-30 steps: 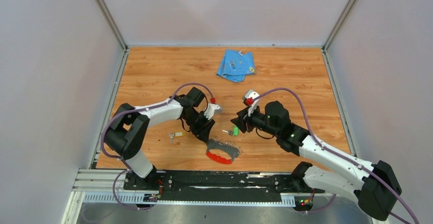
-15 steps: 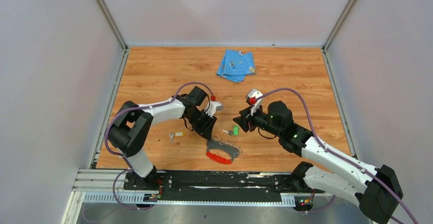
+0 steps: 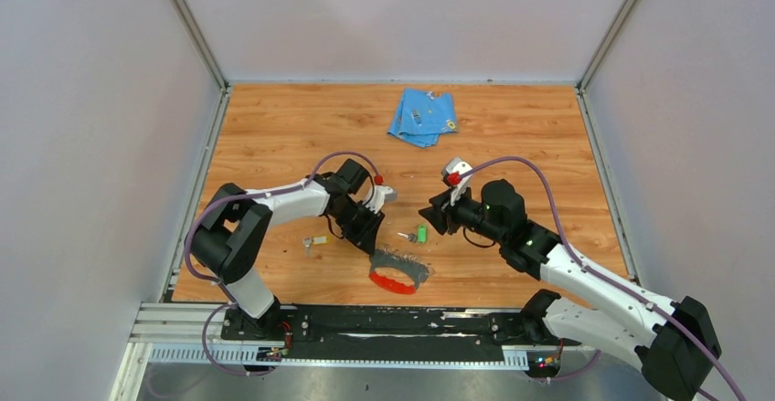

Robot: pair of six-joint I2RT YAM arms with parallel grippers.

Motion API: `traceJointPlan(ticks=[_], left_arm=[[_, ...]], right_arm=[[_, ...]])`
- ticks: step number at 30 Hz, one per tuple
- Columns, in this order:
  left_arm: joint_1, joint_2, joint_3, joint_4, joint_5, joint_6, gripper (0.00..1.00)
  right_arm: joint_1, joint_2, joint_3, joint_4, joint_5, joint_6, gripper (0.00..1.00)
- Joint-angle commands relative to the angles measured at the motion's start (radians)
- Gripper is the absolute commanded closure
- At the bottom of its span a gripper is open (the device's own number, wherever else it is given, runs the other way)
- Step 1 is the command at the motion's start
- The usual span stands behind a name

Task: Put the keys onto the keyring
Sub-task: Pick up the keyring from the center of the board.

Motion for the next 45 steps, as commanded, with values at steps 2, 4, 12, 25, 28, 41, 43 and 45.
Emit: traceJointPlan(ticks=[2, 4, 12, 25, 28, 41, 43, 45], left_arm=[[-0.008, -0.006, -0.022, -0.015, -0.024, -0.01, 0.81], [-0.008, -0.001, -0.01, -0.001, -0.026, -0.009, 0.91], [-0.008, -0.017, 0.17, -0.101, -0.007, 0.15, 1.0], [-0.008, -0.393, 0.332, -0.133, 0.199, 0.565, 1.0], [-0.008, -0.483, 0.305, -0.089, 0.278, 0.632, 1.0], [-0.008, -0.681, 0.252, 0.058, 0.509, 0.744, 1.0], [-0.008, -0.687, 0.264, 0.036, 0.541, 0.771, 1.0], [-0.008, -0.697, 0.26, 0.058, 0.56, 0.749, 1.0]], right_arm=[[-0.019, 0.002, 0.013, 0.003, -0.017, -0.005, 0.59], [-0.019, 0.003, 0.013, 0.004, -0.024, -0.004, 0.61], [-0.032, -0.001, 0.037, 0.026, -0.071, -0.002, 0.65], [-0.065, -0.125, 0.144, 0.071, -0.232, -0.002, 0.66], [-0.067, -0.14, 0.183, 0.048, -0.287, -0.021, 0.66], [-0.066, -0.152, 0.317, 0.032, -0.628, -0.159, 0.61], [-0.067, -0.137, 0.333, 0.029, -0.689, -0.157, 0.61], [-0.064, -0.124, 0.343, 0.031, -0.716, -0.153, 0.61]])
